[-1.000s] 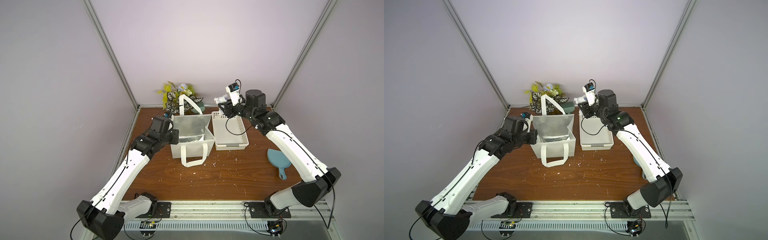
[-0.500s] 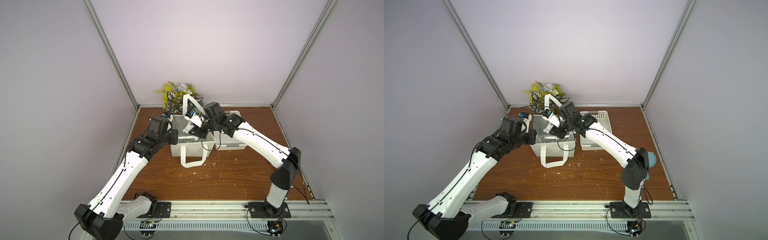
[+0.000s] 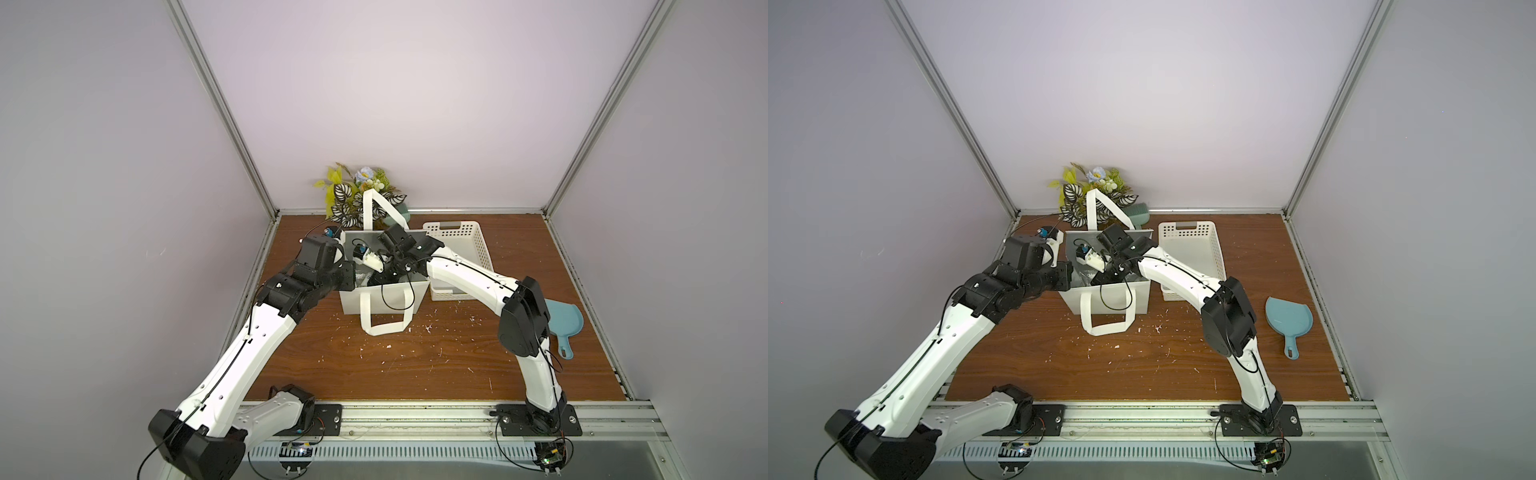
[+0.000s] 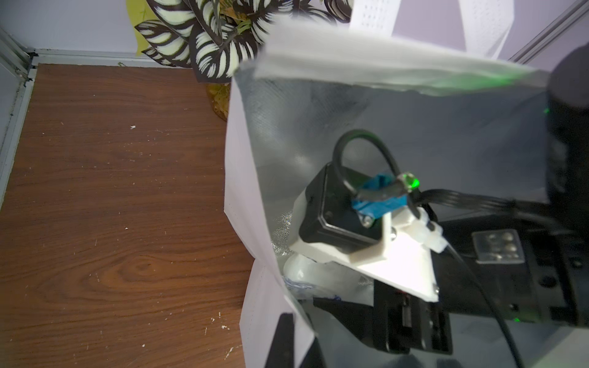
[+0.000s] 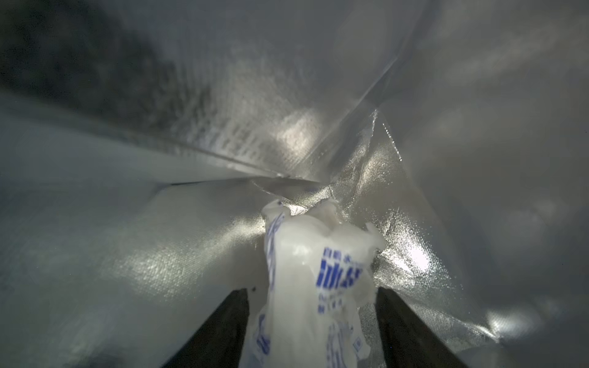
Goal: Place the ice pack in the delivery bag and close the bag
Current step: Place the ice pack in the delivery bag, then adjust the delivery bag at the center of the board.
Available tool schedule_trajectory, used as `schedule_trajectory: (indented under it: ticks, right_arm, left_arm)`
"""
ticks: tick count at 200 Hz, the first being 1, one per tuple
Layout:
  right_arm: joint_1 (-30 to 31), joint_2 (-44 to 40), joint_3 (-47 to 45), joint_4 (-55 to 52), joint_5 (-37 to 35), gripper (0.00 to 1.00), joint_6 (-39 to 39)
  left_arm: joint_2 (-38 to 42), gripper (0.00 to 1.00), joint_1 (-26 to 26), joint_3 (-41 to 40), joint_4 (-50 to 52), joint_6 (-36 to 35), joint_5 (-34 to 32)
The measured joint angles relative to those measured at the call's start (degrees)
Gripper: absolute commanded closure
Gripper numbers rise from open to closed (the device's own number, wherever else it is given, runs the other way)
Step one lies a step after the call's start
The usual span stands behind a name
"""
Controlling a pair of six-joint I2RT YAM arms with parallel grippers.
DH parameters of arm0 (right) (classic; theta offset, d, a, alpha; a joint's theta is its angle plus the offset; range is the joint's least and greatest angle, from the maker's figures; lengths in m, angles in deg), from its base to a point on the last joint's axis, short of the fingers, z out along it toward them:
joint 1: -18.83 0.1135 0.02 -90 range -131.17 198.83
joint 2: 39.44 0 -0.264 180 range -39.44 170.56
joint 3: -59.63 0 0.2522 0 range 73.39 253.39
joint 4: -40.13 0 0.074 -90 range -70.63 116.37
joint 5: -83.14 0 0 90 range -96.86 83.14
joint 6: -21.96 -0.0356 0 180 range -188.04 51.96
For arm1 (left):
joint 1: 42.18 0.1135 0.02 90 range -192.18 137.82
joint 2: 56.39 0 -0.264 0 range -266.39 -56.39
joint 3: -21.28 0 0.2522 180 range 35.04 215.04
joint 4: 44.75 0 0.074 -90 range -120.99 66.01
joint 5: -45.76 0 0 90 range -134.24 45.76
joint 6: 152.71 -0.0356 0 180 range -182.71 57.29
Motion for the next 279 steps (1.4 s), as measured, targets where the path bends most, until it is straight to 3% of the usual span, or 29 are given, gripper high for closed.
schedule_trajectory:
  ticks: [47, 104, 147, 195, 215, 233, 255, 272, 279]
  right_arm:
    - [-0.22, -4.98, 0.0, 0.33, -0.94, 0.17, -0.15]
    - [-0.22, -23.56, -6.25, 3.74, -2.69, 0.06, 0.02]
    - [-0.79, -34.73, -19.63, 9.03, -6.21, 0.05, -1.4]
    - [-4.46, -40.89, -37.16, 13.55, -6.8, 0.11, -5.16]
    - [-4.48, -42.1, -41.9, 16.48, -4.44, 0.17, -6.45]
    - [-4.13, -42.75, -43.58, 19.06, -2.73, 0.37, -7.23]
    - [-4.13, -42.21, -43.65, 21.94, -2.89, 0.51, -7.63]
    - [-4.87, -40.85, -43.01, 23.65, -3.26, 0.75, -8.07]
    - [-5.35, -39.93, -42.18, 24.24, -3.69, 0.78, -8.76]
  left_arm:
    - [0.02, 1.0, 0.0, -0.13, -0.04, 0.85, -0.11]
    - [-0.26, 1.0, 0.0, -0.42, -0.11, 3.91, -3.13]
    - [-1.05, 1.0, 0.0, -0.42, -0.52, 6.01, -4.9]
    - [-1.9, 1.0, 0.0, -0.42, -0.96, 7.28, -5.51]
    - [-1.92, 1.0, 0.0, -0.42, -1.18, 7.76, -5.57]
    - [-1.95, 1.0, 0.0, -0.42, -1.16, 8.15, -5.57]
    - [-1.92, 1.0, 0.0, -0.44, -1.22, 9.03, -5.53]
    - [-1.77, 1.0, 0.0, -0.79, -1.55, 10.12, -5.25]
    - [-1.62, 1.0, 0.0, -1.03, -1.62, 10.54, -4.98]
